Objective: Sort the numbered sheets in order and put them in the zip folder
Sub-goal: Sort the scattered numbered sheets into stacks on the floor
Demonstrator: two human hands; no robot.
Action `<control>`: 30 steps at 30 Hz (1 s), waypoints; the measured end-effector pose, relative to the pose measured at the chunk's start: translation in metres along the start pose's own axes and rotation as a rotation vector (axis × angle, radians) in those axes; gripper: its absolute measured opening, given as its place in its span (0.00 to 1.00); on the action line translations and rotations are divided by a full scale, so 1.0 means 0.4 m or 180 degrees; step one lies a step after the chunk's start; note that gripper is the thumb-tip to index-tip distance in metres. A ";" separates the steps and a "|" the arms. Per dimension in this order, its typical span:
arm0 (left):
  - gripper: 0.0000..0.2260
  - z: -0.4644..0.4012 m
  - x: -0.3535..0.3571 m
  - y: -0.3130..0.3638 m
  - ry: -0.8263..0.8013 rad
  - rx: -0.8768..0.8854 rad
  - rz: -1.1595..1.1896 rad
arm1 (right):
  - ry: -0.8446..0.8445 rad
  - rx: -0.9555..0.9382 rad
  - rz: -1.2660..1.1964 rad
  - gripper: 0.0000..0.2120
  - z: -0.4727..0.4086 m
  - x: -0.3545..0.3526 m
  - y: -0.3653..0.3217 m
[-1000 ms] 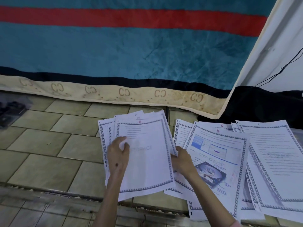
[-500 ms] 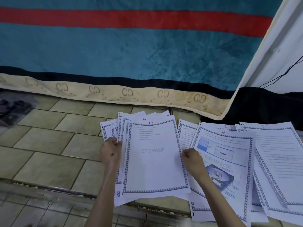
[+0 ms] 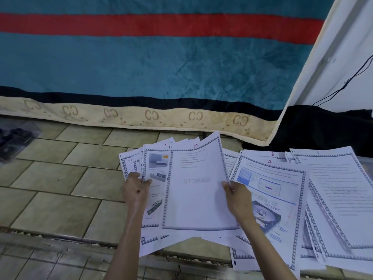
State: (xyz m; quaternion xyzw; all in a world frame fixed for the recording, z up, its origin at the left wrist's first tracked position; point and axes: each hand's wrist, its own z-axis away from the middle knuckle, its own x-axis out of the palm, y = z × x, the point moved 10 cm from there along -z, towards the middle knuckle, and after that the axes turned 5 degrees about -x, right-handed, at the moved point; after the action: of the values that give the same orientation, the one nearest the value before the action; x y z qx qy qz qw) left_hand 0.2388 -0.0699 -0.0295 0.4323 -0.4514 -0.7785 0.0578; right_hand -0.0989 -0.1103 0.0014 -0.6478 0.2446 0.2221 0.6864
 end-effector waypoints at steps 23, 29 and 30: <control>0.08 0.159 -0.159 0.294 -0.0114 0.1255 0.0924 | -0.1203 0.0303 -0.1208 0.26 0.014 0.109 -0.054; 0.06 0.157 -0.104 0.317 -0.0697 0.0935 0.1588 | -0.0868 0.0504 -0.2412 0.08 -0.014 0.057 -0.070; 0.05 0.154 -0.076 0.306 -0.0831 0.0814 0.1658 | -0.0594 0.0554 -0.2346 0.07 -0.024 0.022 -0.050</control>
State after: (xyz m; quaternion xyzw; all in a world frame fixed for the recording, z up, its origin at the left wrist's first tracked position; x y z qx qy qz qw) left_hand 0.1763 -0.0867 0.0951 0.2023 -0.6448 -0.7232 0.1420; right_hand -0.0799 -0.1212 0.0109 -0.6086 -0.0501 -0.0030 0.7919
